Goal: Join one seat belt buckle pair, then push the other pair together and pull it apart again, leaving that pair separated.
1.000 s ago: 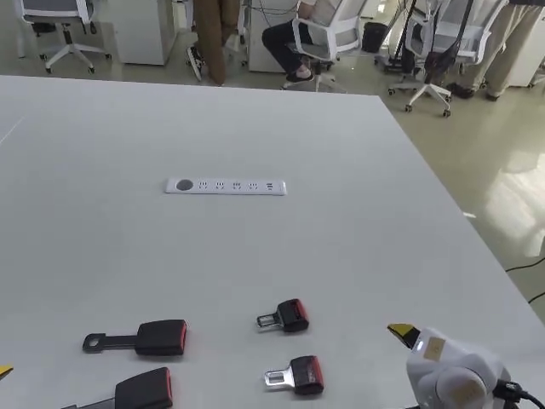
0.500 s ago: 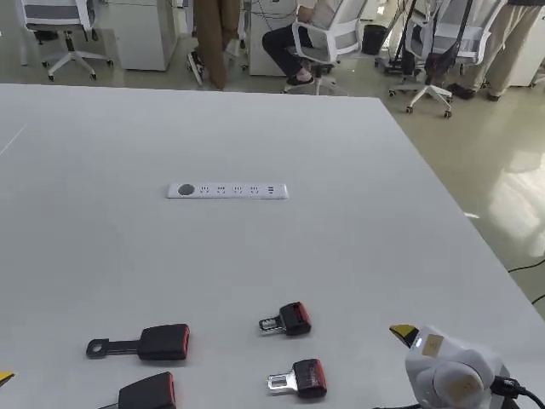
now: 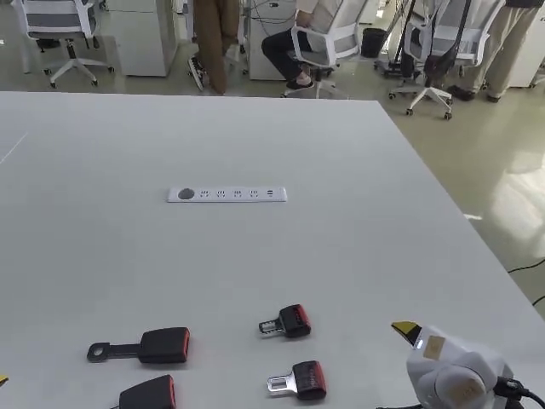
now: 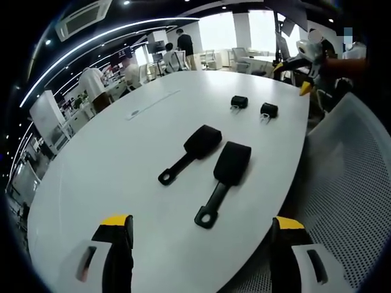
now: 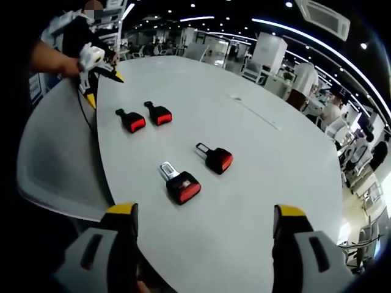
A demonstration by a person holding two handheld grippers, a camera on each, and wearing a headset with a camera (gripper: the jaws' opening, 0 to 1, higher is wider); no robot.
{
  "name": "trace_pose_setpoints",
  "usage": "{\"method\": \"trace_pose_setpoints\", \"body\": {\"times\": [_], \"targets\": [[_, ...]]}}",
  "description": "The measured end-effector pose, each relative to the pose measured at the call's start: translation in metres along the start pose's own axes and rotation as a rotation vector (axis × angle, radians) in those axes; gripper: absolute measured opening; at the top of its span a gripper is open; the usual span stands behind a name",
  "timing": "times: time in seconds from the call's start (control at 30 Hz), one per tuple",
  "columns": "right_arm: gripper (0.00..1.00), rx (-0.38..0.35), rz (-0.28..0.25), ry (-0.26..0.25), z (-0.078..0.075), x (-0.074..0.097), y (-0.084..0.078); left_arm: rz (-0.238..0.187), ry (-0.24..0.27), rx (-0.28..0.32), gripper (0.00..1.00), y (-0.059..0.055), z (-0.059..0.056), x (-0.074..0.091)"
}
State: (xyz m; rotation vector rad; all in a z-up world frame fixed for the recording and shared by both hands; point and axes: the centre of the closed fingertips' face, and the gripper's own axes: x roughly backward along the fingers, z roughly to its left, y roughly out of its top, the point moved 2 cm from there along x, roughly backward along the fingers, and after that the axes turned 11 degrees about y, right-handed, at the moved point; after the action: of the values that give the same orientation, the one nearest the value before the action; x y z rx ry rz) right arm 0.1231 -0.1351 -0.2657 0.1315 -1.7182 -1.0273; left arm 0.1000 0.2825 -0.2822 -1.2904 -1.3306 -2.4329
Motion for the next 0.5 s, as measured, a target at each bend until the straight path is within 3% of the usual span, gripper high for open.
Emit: {"method": "trace_pose_setpoints", "body": {"times": [0.5], "targets": [[0.91, 0.032, 0.004, 0.010, 0.0038, 0.0043, 0.0065, 0.006, -0.006, -0.013, 0.98, 0.0041, -0.0011, 0.0041]]}}
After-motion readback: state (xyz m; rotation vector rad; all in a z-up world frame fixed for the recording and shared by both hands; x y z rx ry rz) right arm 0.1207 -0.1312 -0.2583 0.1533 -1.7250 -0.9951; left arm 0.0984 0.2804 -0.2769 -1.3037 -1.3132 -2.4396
